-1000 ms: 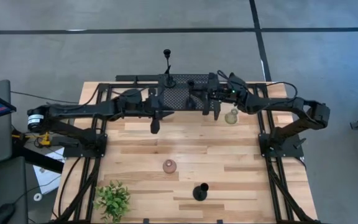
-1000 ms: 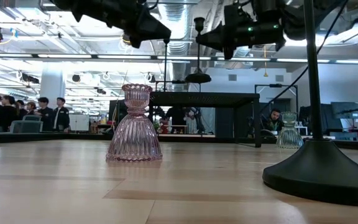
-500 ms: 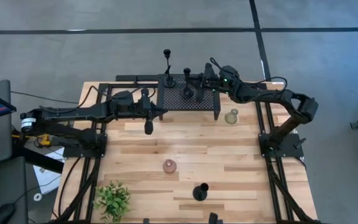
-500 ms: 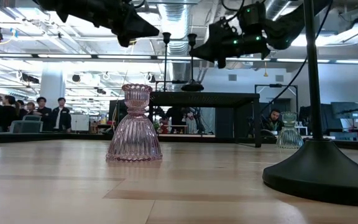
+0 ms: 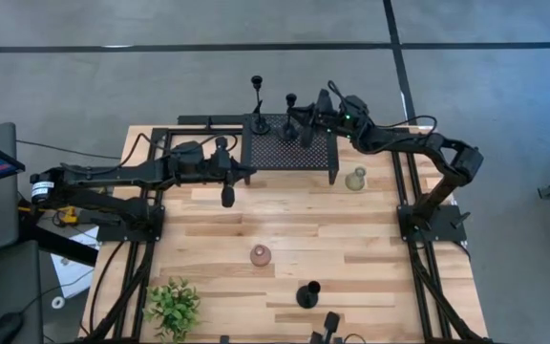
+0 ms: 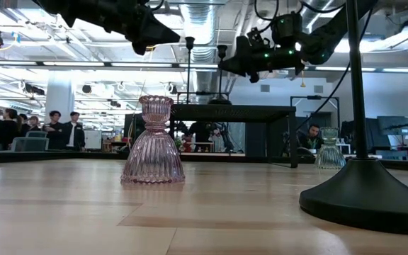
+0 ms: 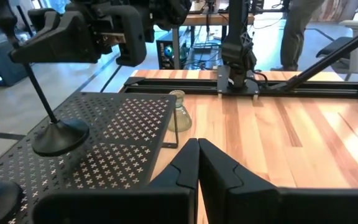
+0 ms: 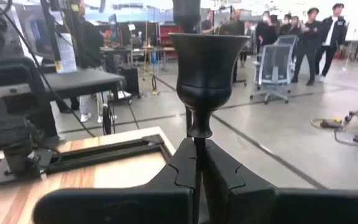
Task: Pick & Place candle stick holders
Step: Put the top black candle holder on the shelf
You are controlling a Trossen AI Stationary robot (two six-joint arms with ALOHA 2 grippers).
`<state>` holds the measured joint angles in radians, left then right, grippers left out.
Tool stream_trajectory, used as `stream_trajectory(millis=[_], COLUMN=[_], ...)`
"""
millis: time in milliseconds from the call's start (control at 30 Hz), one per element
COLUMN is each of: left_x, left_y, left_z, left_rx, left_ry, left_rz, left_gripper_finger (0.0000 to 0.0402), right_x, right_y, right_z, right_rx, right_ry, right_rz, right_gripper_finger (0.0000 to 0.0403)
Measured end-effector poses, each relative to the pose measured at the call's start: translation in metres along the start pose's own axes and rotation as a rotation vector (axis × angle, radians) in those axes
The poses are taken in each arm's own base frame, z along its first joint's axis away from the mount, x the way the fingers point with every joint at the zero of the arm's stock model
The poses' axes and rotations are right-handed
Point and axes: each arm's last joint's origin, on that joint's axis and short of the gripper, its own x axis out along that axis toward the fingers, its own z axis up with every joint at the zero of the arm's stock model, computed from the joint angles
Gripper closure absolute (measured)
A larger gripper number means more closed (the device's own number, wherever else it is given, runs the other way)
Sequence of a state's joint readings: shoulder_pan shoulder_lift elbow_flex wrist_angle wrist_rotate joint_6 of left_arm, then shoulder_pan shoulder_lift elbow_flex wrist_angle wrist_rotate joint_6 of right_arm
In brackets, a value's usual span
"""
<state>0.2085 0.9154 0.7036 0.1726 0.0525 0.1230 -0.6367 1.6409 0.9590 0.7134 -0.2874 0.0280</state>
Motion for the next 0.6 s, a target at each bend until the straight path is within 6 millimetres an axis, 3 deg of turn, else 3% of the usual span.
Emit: stream_trajectory(millis=[600], left_x=[0.0001], left_y=[0.0001], left_z=[0.0009], left_rx=[0.000], left_ry=[-0.008], left_rz=[0.001], left_gripper_finger=[0.0396], right_x=[-0.0004], right_y=[-0.0104], right_z=[-0.0088], right_rx=[-0.007], right_ry=[0.048], right_rz=[-0.051], right_gripper_finger=[0.0403])
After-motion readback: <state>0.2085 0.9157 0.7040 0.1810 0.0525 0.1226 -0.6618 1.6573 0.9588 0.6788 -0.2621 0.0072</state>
